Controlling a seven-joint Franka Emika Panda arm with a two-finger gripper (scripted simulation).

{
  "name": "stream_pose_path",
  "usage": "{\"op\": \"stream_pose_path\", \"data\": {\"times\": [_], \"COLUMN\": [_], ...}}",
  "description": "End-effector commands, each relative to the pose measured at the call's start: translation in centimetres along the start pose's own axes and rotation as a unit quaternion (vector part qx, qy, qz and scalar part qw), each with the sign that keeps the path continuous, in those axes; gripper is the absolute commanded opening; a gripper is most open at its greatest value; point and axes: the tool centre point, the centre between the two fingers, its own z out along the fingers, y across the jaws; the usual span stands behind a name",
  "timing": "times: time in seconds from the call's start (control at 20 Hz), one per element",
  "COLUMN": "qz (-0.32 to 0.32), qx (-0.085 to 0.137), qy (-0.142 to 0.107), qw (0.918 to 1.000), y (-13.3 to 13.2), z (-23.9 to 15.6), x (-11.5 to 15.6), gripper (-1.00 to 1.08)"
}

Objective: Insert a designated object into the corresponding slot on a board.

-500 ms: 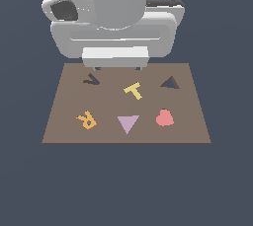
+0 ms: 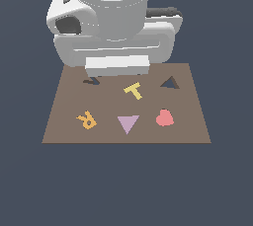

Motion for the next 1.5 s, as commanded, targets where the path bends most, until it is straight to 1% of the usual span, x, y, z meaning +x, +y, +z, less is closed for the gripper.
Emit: {"op": "stream_pose_path", "data": {"times": [0.0,0.35,0.6,0.85,1.15,1.45], "qz": [-0.014,-0.08,-0.138,-0.181,-0.21,-0.215], "qx": [0.001,0.005,0.008,0.009,0.01,0.011], "qy": [-0.001,-0.004,-0.007,-0.009,-0.01,-0.011], "qw": [0.9999,0.9968,0.9903,0.9834,0.9776,0.9765], "y": [-0.1,-0.6,-1.3,-2.0,-2.6,-2.8], "z": [0.9,4.6,7.9,10.3,11.9,12.2], "x": [0.5,2.8,4.8,6.2,7.2,7.3], "gripper": [1.0,1.0,1.0,1.0,1.0,1.0]}}
